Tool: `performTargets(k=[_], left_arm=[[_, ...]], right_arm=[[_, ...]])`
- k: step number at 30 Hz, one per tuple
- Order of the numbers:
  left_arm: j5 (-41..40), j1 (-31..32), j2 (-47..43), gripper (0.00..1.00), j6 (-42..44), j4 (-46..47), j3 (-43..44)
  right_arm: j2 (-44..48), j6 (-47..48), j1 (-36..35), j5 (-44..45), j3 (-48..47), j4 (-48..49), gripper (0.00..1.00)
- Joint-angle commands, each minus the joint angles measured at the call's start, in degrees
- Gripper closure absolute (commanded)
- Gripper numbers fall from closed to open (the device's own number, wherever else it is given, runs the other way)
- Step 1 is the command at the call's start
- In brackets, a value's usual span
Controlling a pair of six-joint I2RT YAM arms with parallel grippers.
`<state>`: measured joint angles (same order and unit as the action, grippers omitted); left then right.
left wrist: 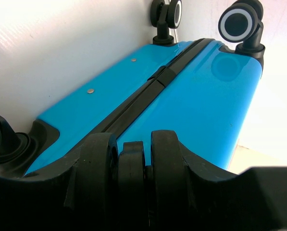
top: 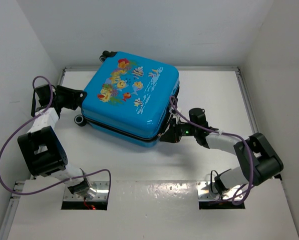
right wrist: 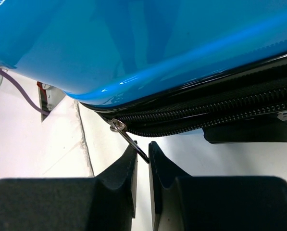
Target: Pack the luggage
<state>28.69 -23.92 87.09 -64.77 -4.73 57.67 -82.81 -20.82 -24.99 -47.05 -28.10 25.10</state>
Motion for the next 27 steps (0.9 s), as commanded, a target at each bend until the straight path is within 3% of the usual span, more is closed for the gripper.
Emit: performTargets(k=[1, 8, 27], left_arm=[[-1.7, 0.5, -1.0, 1.0, 4.1, -0.9, -1.1], [-1.7, 0.0, -1.0, 1.0, 4.1, -0.9, -1.1], [-1.7, 0.0, -1.0, 1.0, 4.1, -0.9, -1.6]], right_arm=[[0.4, -1.3, -0.5, -0.4, -4.9, 11.8, 0.88], [0.7, -3.1, -1.4, -2.2, -4.8, 13.3, 0.82], [2.7, -4.8, -2.0, -3.2, -4.9, 15.5, 0.78]])
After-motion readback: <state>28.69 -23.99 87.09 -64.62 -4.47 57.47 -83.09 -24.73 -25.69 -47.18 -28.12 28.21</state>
